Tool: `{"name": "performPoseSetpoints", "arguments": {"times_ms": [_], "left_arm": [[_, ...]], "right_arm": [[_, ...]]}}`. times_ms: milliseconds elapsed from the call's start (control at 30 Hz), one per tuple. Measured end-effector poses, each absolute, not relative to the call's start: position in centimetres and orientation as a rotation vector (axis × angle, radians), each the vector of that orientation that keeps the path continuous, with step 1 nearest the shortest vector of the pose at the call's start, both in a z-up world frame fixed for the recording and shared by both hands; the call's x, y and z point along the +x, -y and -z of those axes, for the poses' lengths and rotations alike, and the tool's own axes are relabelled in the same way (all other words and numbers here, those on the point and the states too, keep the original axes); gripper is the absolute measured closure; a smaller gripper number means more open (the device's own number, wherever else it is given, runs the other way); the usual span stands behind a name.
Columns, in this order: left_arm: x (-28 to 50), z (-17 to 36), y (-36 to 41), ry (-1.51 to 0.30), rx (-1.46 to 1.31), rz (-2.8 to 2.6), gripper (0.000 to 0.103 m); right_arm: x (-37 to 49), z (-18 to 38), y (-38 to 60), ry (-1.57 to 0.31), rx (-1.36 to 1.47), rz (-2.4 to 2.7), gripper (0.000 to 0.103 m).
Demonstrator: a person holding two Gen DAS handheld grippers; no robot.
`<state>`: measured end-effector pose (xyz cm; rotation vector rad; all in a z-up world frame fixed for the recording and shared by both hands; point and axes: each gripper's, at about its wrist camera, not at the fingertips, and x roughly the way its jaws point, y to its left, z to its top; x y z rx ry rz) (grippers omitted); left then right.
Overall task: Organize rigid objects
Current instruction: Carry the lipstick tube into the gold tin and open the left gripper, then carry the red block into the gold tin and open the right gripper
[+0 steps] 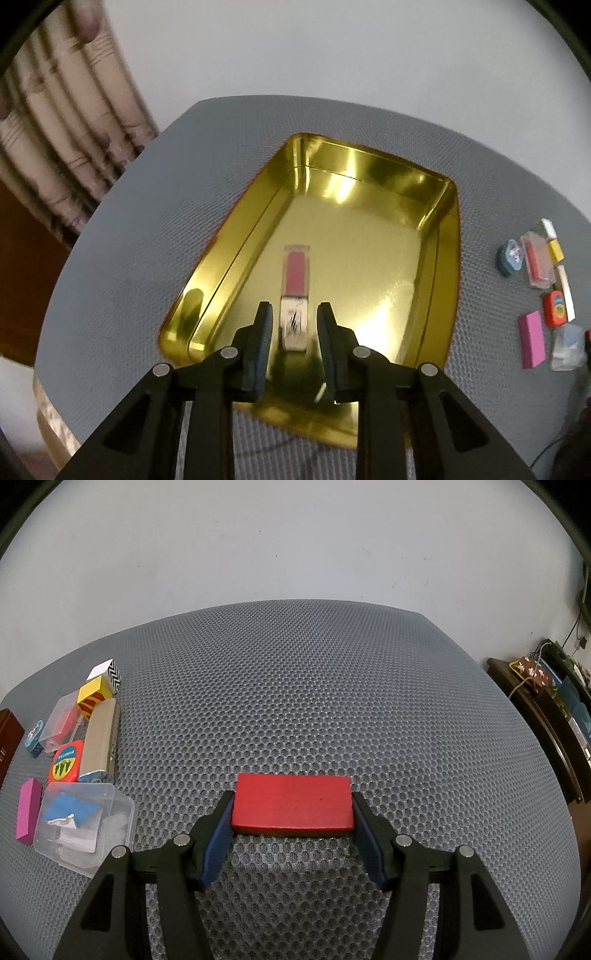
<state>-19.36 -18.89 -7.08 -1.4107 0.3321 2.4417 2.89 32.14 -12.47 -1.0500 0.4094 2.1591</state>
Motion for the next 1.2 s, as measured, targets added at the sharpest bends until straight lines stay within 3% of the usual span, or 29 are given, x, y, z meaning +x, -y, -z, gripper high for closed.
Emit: {"name": "performPoseSetpoints", "arguments": {"times_ms": [167, 333, 433, 633, 1200], "left_arm": [[-17.7, 6.4, 20.5, -0.309, -1.385, -2.449, 0.074], [-17.1, 6.6, 21.9, -0.407, -1.320, -2.514, 0.069], [-17.4, 6.8, 22.4, -0.392, -1.332, -2.491, 0.059], [-17.5, 6.4, 23.2, -0.395, -1.308, -2.505, 0.049], [-19.1, 5.4, 26.2, -0.293, -1.379, -2.525, 0.046]], "right_arm": [[2.9, 12.5, -32.1, -0.405, -1.050, -2.157, 0.042], [2.9, 12.4, -32.1, -0.406, -1.050, -2.158, 0.042], [2.9, 12.4, -32.1, -0.405, -1.052, -2.156, 0.042], [2.6, 11.7, -31.7, -0.349, -1.083, -2.138, 0.042], [-0.9, 4.8, -26.3, -0.289, -1.036, -2.330, 0.042]]}}
